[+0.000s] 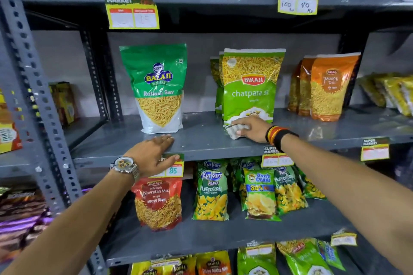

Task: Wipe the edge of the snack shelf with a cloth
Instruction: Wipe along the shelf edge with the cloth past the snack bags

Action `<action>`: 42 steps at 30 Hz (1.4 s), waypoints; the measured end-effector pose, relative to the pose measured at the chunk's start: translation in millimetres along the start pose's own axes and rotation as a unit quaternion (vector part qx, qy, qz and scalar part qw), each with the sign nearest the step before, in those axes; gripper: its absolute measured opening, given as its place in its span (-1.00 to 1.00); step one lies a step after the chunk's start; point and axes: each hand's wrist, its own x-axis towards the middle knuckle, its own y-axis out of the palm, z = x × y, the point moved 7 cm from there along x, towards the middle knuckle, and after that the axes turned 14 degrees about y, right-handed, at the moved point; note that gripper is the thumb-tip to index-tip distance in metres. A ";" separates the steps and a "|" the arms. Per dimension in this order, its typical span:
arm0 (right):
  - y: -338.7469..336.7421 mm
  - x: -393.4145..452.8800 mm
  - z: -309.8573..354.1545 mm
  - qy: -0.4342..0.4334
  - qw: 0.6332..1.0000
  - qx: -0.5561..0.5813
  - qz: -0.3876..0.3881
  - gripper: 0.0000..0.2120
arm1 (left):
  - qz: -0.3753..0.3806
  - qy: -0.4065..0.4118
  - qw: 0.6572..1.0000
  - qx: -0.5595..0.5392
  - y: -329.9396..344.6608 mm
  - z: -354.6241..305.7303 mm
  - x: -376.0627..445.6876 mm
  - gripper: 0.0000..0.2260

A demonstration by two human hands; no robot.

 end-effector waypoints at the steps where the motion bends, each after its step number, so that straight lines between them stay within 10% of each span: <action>1: 0.9 1.6 0.5 -0.012 1.000 -0.004 0.004 -0.61 | 0.002 -0.007 1.000 0.004 -0.6 -3.0 1.6 -0.17; 8: -18.6 10.4 -2.4 -0.067 0.997 0.030 -0.034 -0.64 | 0.003 0.020 0.999 0.028 -4.9 -53.0 43.9 -0.15; 20: -15.6 -24.9 -27.6 -0.189 0.967 0.045 0.163 -0.67 | 0.007 -0.032 0.999 0.019 11.0 -70.0 80.4 -0.19; 30: -6.1 15.0 -28.8 -0.125 0.985 0.117 0.018 -0.68 | -0.005 -0.033 0.999 0.020 9.5 -74.0 80.4 -0.22; 37: -27.9 -31.6 -26.9 -0.116 0.973 0.114 0.166 -0.66 | -0.029 -0.011 0.999 0.027 6.1 -73.7 78.1 -0.24; 42: -24.9 -12.0 -29.9 -0.044 0.991 0.120 0.039 -0.68 | -0.027 -0.012 0.999 0.024 6.6 -74.6 76.0 -0.26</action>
